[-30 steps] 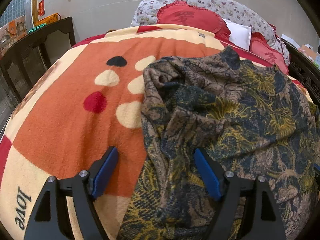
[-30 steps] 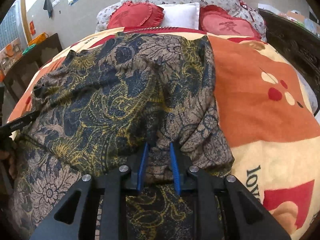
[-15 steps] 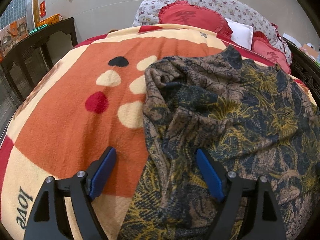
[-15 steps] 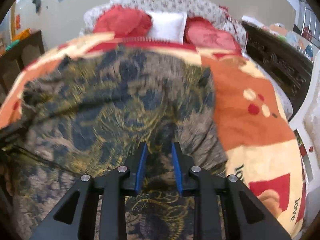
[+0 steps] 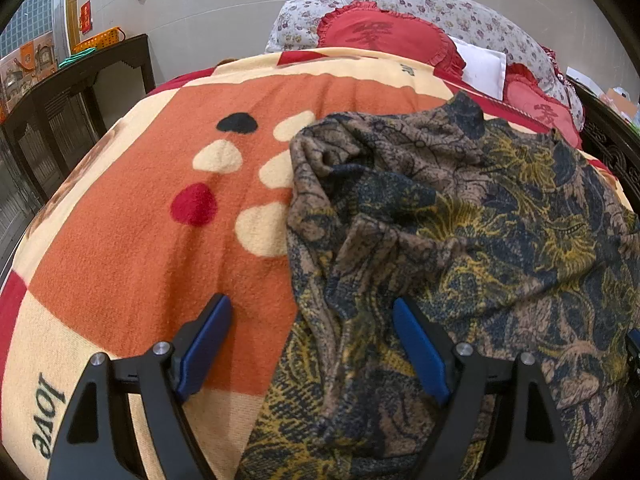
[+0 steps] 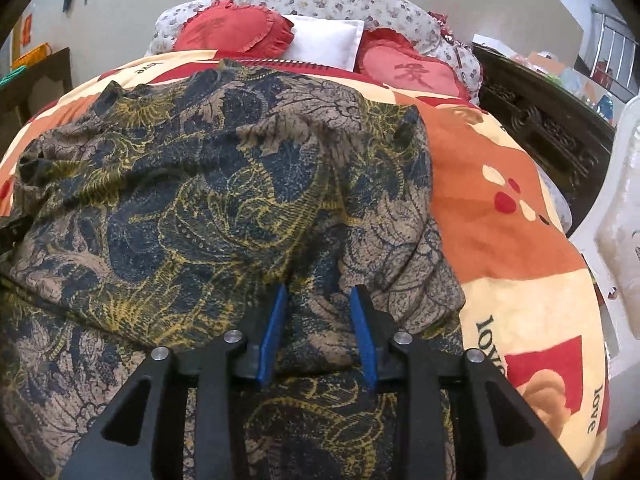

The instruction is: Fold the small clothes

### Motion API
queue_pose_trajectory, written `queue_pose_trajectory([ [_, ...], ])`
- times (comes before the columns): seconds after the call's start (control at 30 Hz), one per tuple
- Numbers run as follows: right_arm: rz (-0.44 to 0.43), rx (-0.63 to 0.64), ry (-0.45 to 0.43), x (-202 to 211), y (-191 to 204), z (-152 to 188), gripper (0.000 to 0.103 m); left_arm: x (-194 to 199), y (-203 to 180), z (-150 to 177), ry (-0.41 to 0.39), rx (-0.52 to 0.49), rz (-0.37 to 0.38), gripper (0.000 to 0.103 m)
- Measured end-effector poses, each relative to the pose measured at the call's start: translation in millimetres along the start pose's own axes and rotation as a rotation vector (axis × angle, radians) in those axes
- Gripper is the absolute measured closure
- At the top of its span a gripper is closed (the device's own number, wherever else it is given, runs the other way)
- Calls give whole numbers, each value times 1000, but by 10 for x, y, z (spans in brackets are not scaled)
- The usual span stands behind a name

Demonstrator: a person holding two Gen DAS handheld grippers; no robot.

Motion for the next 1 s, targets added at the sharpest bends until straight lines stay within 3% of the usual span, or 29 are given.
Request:
queue_pose_trajectory([
  [1.0,19,15,-8,39,46,2,68,5,5,2,-1,2,1,16],
])
Point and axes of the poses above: each gripper's, at about its wrist camera, not at the fingertips, and x roughly against the way its jaws point, y to its left, z to its underside, the point moved 4 cm from there along -x, roughly the way its jaws point, and after that the axes turned 10 degrees about -y, right-handed, at the moved point
